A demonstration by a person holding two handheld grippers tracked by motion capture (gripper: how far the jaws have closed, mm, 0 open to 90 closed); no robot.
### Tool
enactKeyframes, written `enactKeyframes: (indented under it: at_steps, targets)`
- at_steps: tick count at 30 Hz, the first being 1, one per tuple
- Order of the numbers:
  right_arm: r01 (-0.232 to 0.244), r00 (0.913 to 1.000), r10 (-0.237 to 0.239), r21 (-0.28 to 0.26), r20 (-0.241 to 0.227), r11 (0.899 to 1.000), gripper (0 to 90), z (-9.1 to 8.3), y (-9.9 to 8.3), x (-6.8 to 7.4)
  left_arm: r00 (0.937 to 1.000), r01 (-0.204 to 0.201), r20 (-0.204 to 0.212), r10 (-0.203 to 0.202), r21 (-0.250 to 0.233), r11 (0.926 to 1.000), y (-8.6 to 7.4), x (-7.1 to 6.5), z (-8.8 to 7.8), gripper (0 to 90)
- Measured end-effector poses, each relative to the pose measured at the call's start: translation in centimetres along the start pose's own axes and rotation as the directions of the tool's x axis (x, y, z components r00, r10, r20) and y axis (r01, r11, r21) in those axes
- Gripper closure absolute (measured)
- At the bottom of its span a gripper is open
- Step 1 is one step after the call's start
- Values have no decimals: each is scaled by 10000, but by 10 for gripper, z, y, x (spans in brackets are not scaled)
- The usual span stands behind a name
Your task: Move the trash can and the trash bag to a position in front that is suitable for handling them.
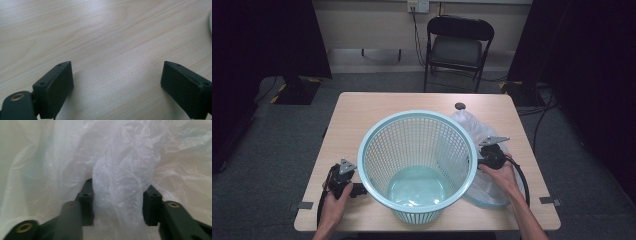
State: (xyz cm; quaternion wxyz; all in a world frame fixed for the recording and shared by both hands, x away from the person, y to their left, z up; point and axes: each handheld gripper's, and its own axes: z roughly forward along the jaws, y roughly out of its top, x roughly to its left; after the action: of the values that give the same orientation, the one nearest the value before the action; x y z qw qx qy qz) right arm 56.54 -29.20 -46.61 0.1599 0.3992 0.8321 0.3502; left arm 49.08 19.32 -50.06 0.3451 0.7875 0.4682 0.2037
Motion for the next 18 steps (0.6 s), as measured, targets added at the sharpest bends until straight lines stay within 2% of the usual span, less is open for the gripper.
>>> enactKeyframes:
  at_steps: [1, 3, 5, 12, 14, 18]
  targets:
    - [72, 10000, -72, -45, -66, 10000, 642, -2, -1, 1, 10000, 0, -2, 0, -2, 10000, 0, 0, 0, 105]
    - [174, 9998, -175, -51, -36, 9998, 694, -9, -5, 5, 10000, -2, -2, 2, -2, 10000, 0, 0, 0, 105]
    - [265, 9996, -265, -11, -56, 9996, 707, -18, -12, 8, 10000, -1, 3, 1, 1, 10000, 0, 0, 0, 105]
    - [136, 9999, -136, -120, -67, 9998, 697, -48, -45, 19, 10000, -3, 1, 3, 1, 10000, 0, 0, 0, 105]
    - [62, 10000, -64, -236, -60, 9997, 636, -56, -51, 20, 10000, 15, -3, -15, 5, 10000, 0, 0, 0, 103]
    - [-102, 9999, 102, -662, -11, 9978, 417, -66, -55, 18, 10000, 24, -23, -24, 13, 10000, 0, -1, 1, 94]
